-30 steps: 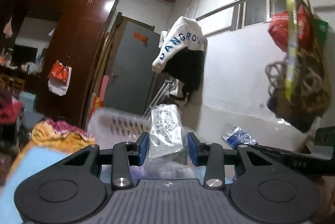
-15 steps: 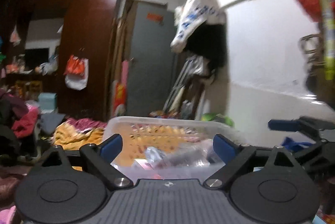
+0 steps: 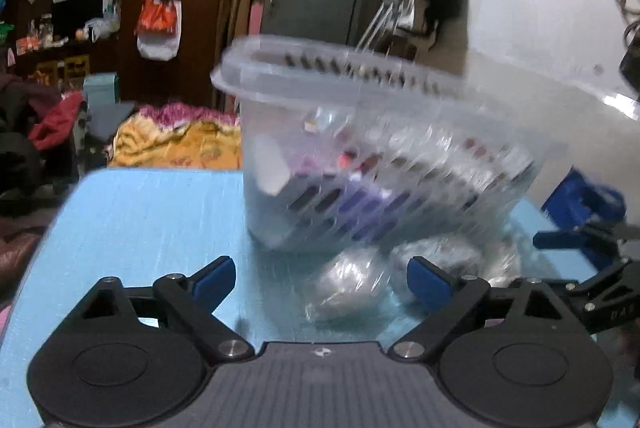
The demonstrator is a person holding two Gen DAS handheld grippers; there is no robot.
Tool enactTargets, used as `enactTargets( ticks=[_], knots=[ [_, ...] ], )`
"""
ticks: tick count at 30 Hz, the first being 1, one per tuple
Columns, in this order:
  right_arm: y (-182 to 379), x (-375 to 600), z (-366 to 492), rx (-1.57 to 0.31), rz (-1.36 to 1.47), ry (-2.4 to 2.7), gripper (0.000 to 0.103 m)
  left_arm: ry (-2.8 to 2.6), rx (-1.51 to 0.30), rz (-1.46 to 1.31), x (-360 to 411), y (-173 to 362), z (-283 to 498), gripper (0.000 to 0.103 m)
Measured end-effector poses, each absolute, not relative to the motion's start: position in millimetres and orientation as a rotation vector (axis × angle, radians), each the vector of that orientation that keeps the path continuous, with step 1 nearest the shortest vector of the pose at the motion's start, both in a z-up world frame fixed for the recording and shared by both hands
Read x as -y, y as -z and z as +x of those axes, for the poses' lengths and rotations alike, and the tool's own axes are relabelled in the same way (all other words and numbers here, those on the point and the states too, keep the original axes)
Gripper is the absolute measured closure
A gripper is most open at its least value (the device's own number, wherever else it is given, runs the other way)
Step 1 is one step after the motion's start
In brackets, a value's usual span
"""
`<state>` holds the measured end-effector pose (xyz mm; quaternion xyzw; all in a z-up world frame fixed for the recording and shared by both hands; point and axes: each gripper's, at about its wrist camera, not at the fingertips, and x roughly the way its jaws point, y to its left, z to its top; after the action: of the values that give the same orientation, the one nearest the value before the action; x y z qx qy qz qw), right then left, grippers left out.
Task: Organize objects
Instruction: 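Grasp a flat silver box with the right gripper while the left grasps a clear bag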
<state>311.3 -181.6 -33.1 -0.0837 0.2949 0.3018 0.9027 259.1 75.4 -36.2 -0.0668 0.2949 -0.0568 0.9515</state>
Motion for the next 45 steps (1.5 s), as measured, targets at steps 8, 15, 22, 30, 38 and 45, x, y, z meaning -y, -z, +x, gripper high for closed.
enactTargets(
  ticks=[8,15,22,30,38,45],
  knots=[
    [40,174,318,-0.643,-0.235,-0.679,0.017,0.109,-0.658,-0.097,-60,47,279,0.008],
    [33,194,297,-0.557,-0.134,-0.666,0.017,0.046,-0.593,-0.042,-53,42,267,0.06],
    [28,201,274,-0.524,-0.019,-0.696,0.017,0.246,-0.459,-0.22,-55,26,203,0.059],
    [27,192,245,-0.443,-0.022,-0.621,0.017,0.247,-0.33,-0.243,-53,30,167,0.059],
    [22,191,229,-0.296,-0.041,-0.58,0.018,0.21,-0.302,-0.278,-64,32,161,0.059],
    [22,191,227,-0.253,-0.025,-0.597,0.018,0.185,-0.303,-0.25,-58,38,157,0.059]
  ],
)
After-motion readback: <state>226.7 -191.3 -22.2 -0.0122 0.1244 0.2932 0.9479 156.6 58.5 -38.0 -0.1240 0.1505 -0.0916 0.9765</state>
